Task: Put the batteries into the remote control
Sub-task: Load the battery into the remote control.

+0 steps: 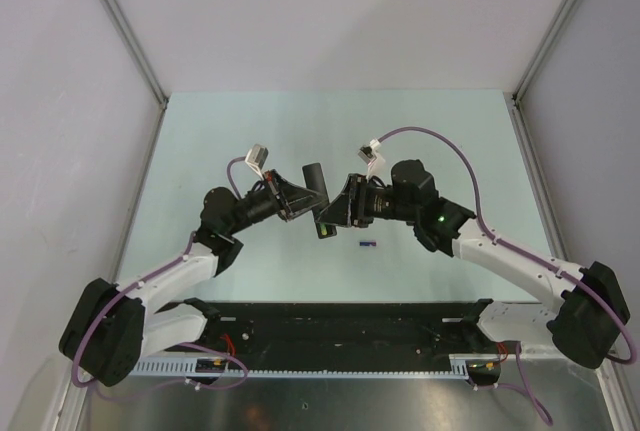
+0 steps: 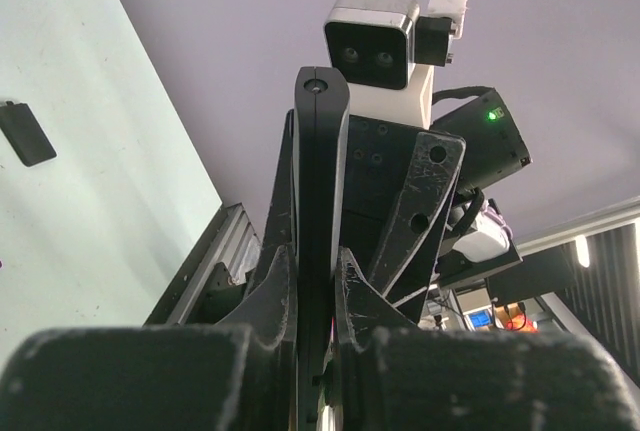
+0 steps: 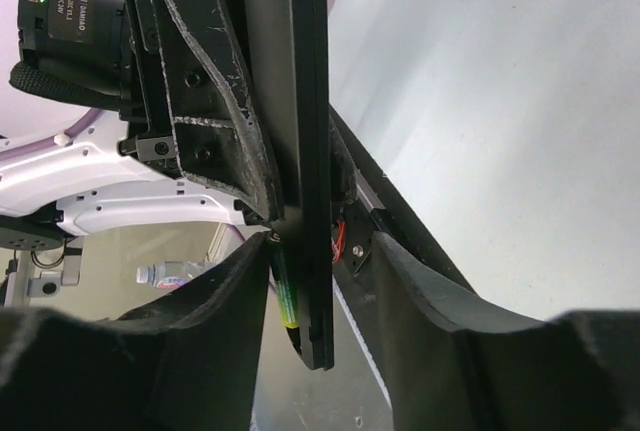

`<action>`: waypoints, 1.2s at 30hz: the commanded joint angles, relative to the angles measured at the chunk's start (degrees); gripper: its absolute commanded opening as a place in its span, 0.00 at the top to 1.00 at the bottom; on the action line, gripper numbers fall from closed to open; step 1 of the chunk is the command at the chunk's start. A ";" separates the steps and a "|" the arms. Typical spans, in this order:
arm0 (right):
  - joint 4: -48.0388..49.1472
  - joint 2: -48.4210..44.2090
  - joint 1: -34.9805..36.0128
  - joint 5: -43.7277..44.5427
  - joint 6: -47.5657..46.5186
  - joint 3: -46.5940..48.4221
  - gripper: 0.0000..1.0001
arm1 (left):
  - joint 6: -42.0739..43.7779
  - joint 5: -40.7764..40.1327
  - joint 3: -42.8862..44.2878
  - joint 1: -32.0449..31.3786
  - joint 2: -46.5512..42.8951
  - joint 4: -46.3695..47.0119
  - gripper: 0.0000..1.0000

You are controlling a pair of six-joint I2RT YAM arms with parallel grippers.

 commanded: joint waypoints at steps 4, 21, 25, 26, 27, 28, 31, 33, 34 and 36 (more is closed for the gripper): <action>1.33 0.20 0.49 0.78 -0.96 0.10 0.64 | -1.12 0.62 2.21 -0.78 -1.59 2.44 1.00; 1.15 1.96 1.63 0.35 -0.62 0.01 0.89 | -0.60 0.71 2.66 -0.87 -2.38 2.53 1.00; 1.24 0.65 1.19 0.87 0.53 0.01 0.48 | -0.07 0.36 1.51 -0.95 -1.94 2.53 1.00; 1.24 0.29 1.11 1.13 0.70 0.01 0.42 | 0.19 0.44 1.42 -0.87 -1.85 2.53 1.00; 1.15 -0.15 0.84 1.31 0.79 0.01 0.40 | 0.28 0.10 1.16 -0.87 -1.76 2.53 1.00; 0.98 -0.76 0.67 1.40 0.97 0.01 0.38 | 0.46 0.09 0.98 -0.78 -1.59 2.44 1.00; 0.54 -1.73 0.05 1.40 0.97 0.01 0.34 | 0.55 -0.08 0.81 -0.78 -0.97 2.53 1.00; -0.08 -2.78 -0.12 1.58 0.88 0.01 0.32 | 0.55 -0.26 0.72 -0.87 -0.71 2.53 1.00; -0.34 -3.22 -0.21 1.66 0.62 0.01 0.32 | 0.63 -0.26 0.72 -0.87 -0.62 2.53 1.00; -1.57 -4.10 -0.21 1.49 -0.43 0.01 0.32 | 0.55 -0.35 0.98 -0.69 -0.53 2.44 1.00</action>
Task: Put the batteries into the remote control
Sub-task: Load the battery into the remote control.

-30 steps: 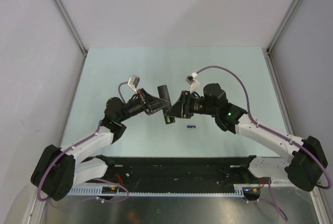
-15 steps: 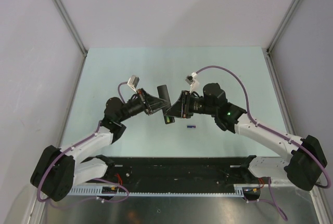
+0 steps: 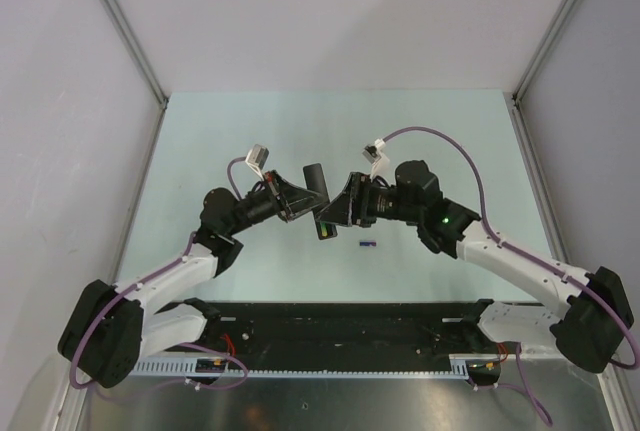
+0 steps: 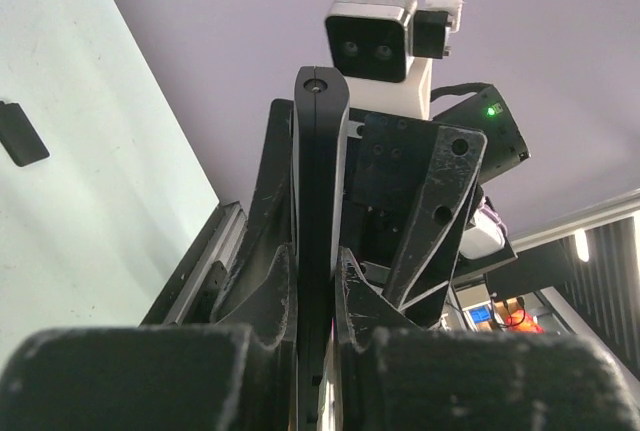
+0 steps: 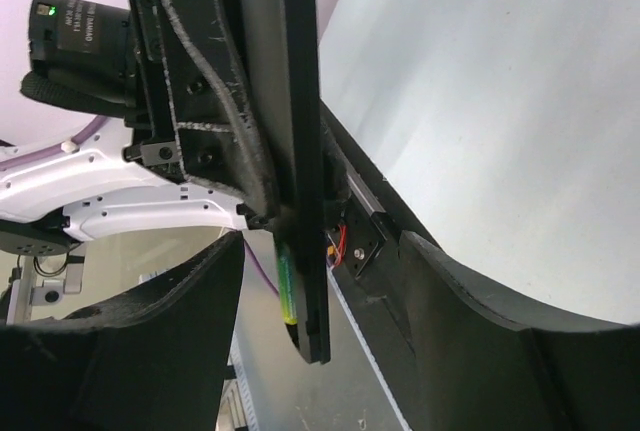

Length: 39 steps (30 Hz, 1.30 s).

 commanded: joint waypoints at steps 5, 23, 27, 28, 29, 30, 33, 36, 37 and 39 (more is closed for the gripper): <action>-2.57 -3.72 0.40 -1.12 -3.40 0.27 0.35 | -0.02 0.07 1.86 -0.28 0.12 2.77 1.00; -3.80 0.41 2.34 -4.20 -4.72 0.19 0.56 | -0.82 0.33 3.79 -0.10 -0.93 2.77 1.00; -3.36 -0.29 1.72 -3.67 -3.32 0.19 0.43 | -0.55 0.51 3.53 -0.19 -0.84 2.77 1.00; -3.36 -0.46 1.29 -3.41 -2.96 0.19 0.39 | -0.46 0.60 3.44 -0.10 -0.76 2.68 1.00; -1.70 -0.99 1.11 -3.23 -2.61 0.27 0.38 | -0.38 0.51 3.01 -0.10 -0.67 2.68 1.00; -1.34 -1.34 0.84 -2.97 -2.26 0.19 0.38 | -0.29 0.51 2.74 -0.10 -0.67 2.77 1.00; -0.72 -2.66 -0.04 -1.91 -1.47 0.19 0.38 | -0.20 0.42 1.86 -0.19 -0.41 2.77 1.00; -0.81 -3.19 -0.48 -1.56 -1.64 0.19 0.41 | -0.02 0.42 1.51 -0.10 -0.40 2.77 1.00; -0.98 -3.28 -0.56 -1.47 -1.82 0.19 0.43 | -0.02 0.42 1.34 -0.19 -0.32 2.77 1.00; -1.42 -2.93 -0.56 -1.47 -1.99 0.19 0.46 | -0.02 0.42 1.42 -0.10 -0.23 2.77 1.00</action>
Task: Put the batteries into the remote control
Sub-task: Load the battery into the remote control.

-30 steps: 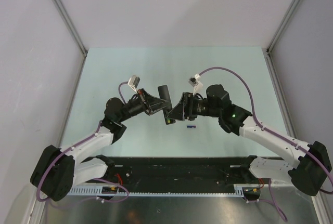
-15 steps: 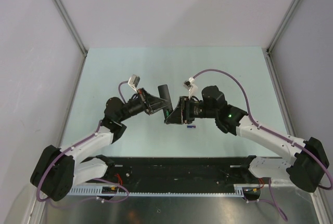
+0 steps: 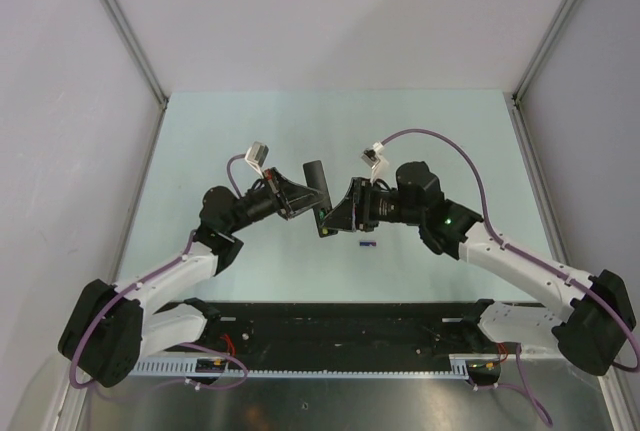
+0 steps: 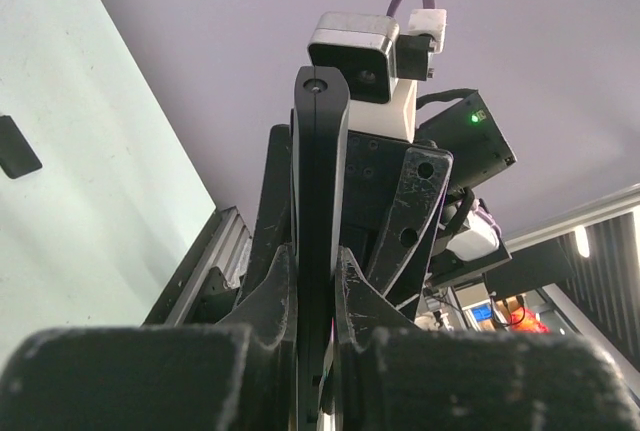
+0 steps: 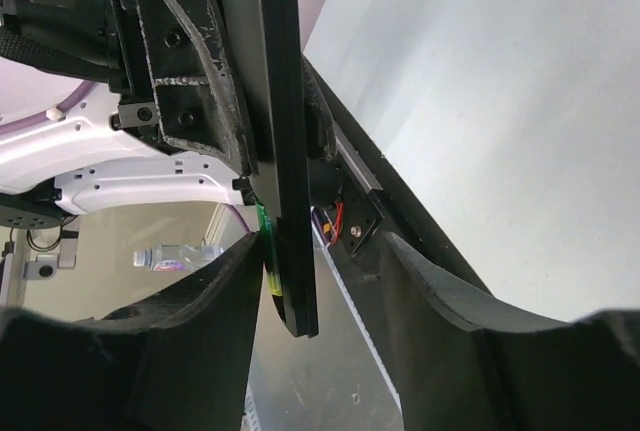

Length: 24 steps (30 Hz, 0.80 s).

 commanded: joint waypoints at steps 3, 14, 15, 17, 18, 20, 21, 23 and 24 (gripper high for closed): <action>1.50 -1.00 0.05 0.43 -0.31 0.27 0.53 | -0.09 0.40 0.53 -0.19 -0.54 2.40 1.00; 0.98 0.40 1.10 -1.33 -1.90 0.19 0.72 | -0.62 0.58 1.67 -0.10 -0.89 2.31 1.00; 0.89 0.49 1.28 -1.33 -2.24 0.10 0.79 | -0.62 0.49 1.67 -0.10 -0.89 2.40 1.00; 0.71 0.84 1.63 -1.24 -2.60 0.19 0.89 | -0.88 0.49 1.93 -0.10 -1.06 2.40 1.00; 0.71 0.84 1.72 -0.89 -2.77 0.19 0.99 | -0.88 0.58 2.02 -0.10 -1.15 2.40 1.00; -1.12 0.93 2.16 -0.02 -3.56 0.19 1.00 | -1.23 0.58 2.20 -0.10 -1.41 2.40 1.00; -1.39 0.85 2.42 1.64 -4.09 0.19 1.00 | -1.32 0.58 2.28 -0.19 -1.41 2.40 1.00; -2.80 0.67 2.86 2.88 -4.97 0.19 1.00 | -1.50 0.58 2.55 -0.10 -1.76 2.40 1.00; -3.06 0.76 2.95 3.32 -5.15 0.19 1.00 | -1.41 0.66 2.63 -0.10 -1.85 2.40 1.00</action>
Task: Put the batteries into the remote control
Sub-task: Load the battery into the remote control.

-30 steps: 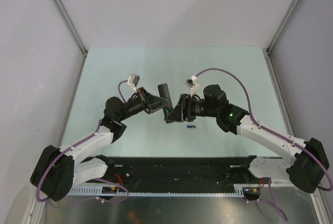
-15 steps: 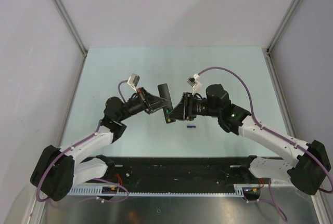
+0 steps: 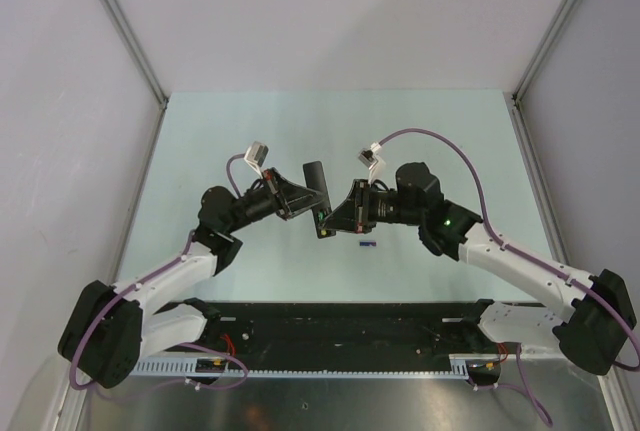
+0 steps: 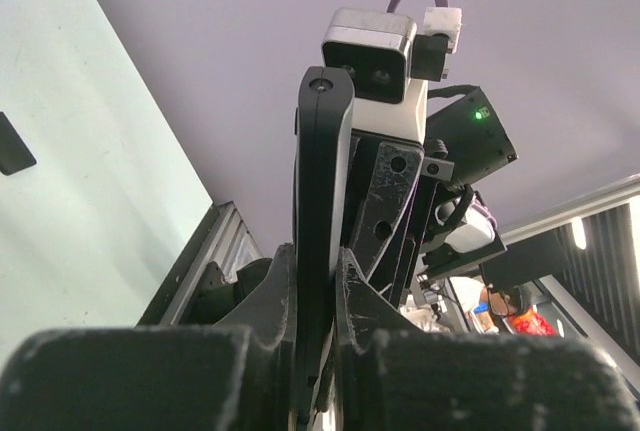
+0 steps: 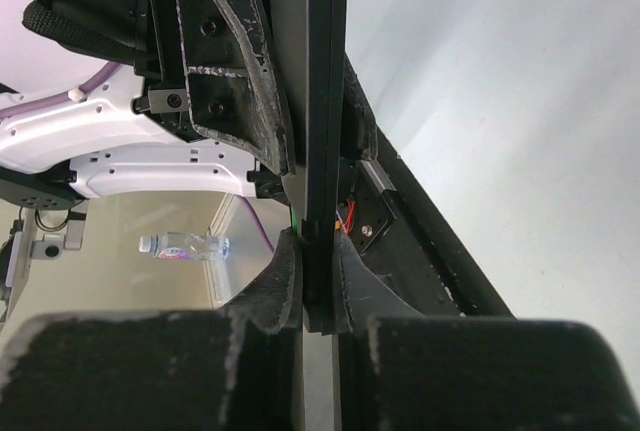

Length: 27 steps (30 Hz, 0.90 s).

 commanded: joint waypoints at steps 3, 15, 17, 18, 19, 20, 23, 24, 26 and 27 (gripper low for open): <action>-4.23 0.87 1.60 3.88 -4.17 0.19 0.98 | -0.73 -0.78 2.72 -0.45 -1.46 2.09 1.00; -2.20 -2.91 -1.74 3.52 0.85 0.54 0.24 | 2.34 -0.95 -0.35 -0.63 0.39 2.09 1.00; -2.64 -5.28 -2.62 4.04 0.85 0.62 0.22 | 2.70 -0.95 -0.35 -0.54 0.47 2.09 1.00; -3.68 -6.24 -4.45 4.22 0.50 0.63 0.23 | 3.05 -0.87 -0.35 -0.45 0.47 2.09 1.00; -4.39 -7.65 -5.51 4.57 0.06 0.63 0.22 | 3.22 -0.78 -0.61 -0.45 0.47 2.09 1.00; -5.44 -10.27 -6.66 5.44 -0.47 0.71 0.22 | 3.40 -0.78 -0.88 -0.36 0.47 2.09 1.00; -11.06 -14.23 -11.58 8.86 -4.50 0.71 0.22 | 3.84 -0.69 -2.19 0.16 0.30 1.83 1.00; -14.82 -14.69 -12.11 10.62 -5.65 0.71 0.23 | 4.02 -0.69 -2.55 0.43 0.12 1.83 1.00; -18.88 -14.17 -12.73 16.84 -9.69 0.71 0.25 | 4.10 -0.78 -3.95 0.60 -0.49 1.66 1.00; -22.38 -12.77 -12.73 19.05 -10.66 0.71 0.27 | 4.80 -0.95 -4.39 0.78 -0.93 1.48 1.00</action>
